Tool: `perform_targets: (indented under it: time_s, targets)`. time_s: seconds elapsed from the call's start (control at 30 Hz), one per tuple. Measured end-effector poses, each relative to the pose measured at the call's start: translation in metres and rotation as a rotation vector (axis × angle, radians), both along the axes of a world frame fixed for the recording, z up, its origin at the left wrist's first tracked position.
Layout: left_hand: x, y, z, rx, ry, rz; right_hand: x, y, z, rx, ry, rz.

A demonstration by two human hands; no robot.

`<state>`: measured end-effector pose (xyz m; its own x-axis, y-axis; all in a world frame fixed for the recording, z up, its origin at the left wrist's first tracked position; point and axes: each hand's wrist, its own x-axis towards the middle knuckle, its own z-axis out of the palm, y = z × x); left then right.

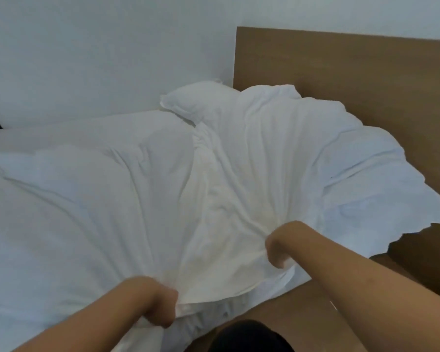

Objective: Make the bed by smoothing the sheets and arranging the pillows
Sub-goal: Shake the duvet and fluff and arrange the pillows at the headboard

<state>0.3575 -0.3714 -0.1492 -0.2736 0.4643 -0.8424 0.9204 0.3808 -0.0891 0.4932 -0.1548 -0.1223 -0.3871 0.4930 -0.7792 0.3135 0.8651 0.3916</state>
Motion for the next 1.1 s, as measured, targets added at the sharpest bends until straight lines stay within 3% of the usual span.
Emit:
perform_targets:
  time_s: [0.13,0.2,0.33,0.4,0.67,0.77,0.83,0.9,1.0,1.1]
  targets:
    - [-0.054,0.013,0.024,0.044,-0.344,0.449,-0.075,-0.004,0.019,-0.189,0.241,-0.042]
    - [-0.092,0.021,0.042,0.267,-0.293,0.491,-0.115,-0.002,0.031,-0.184,0.436,0.011]
    - [-0.190,0.042,0.076,0.730,0.059,0.420,-0.190,0.016,0.058,-0.163,0.933,-0.004]
    - [-0.248,0.057,0.084,0.879,0.138,0.458,-0.229,0.038,0.062,-0.131,1.068,-0.005]
    - [-0.414,0.165,0.045,1.263,0.078,0.543,-0.371,0.127,0.043,-0.027,1.409,-0.110]
    - [-0.438,0.199,0.012,1.299,0.080,0.500,-0.404,0.137,0.025,-0.127,1.390,-0.112]
    - [-0.447,0.208,-0.006,1.139,0.187,0.340,-0.417,0.144,0.011,-0.149,1.297,-0.064]
    - [-0.448,0.205,-0.015,0.962,0.136,0.241,-0.427,0.153,0.003,-0.164,1.103,-0.040]
    - [-0.434,0.186,-0.005,0.824,-0.044,0.328,-0.437,0.154,-0.001,-0.154,0.731,0.020]
    - [-0.428,0.173,0.018,0.440,-0.006,0.307,-0.447,0.137,-0.006,-0.015,0.563,0.170]
